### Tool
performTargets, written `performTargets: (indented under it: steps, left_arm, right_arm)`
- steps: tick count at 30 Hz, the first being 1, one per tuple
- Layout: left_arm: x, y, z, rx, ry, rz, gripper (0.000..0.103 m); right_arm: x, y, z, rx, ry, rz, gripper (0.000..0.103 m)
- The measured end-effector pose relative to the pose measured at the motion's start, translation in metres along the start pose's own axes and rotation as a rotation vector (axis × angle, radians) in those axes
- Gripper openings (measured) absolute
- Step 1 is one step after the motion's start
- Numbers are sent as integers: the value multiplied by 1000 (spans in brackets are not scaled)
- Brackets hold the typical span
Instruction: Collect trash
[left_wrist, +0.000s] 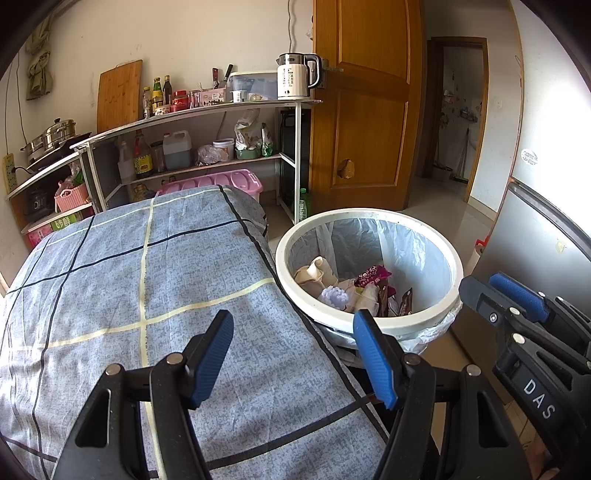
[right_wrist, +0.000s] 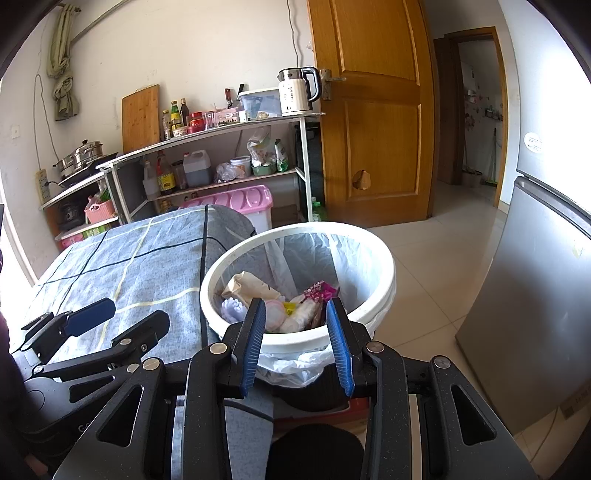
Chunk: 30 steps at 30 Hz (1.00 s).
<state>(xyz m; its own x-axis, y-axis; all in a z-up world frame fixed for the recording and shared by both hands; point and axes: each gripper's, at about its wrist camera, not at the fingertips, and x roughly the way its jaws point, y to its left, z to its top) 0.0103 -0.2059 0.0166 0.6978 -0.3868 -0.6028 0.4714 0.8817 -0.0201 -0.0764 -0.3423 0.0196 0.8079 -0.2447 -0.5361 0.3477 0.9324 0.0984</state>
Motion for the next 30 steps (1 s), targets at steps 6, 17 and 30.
performTargets:
  steps: [6, 17, 30]
  left_arm:
    - [1, 0, 0, -2, 3, 0, 69]
    - [3, 0, -1, -5, 5, -1, 69]
    - [3, 0, -2, -6, 6, -1, 69]
  right_arm:
    - [0, 0, 0, 0, 1, 0, 36]
    - [0, 0, 0, -2, 2, -2, 36]
    - [0, 0, -1, -4, 2, -1, 36]
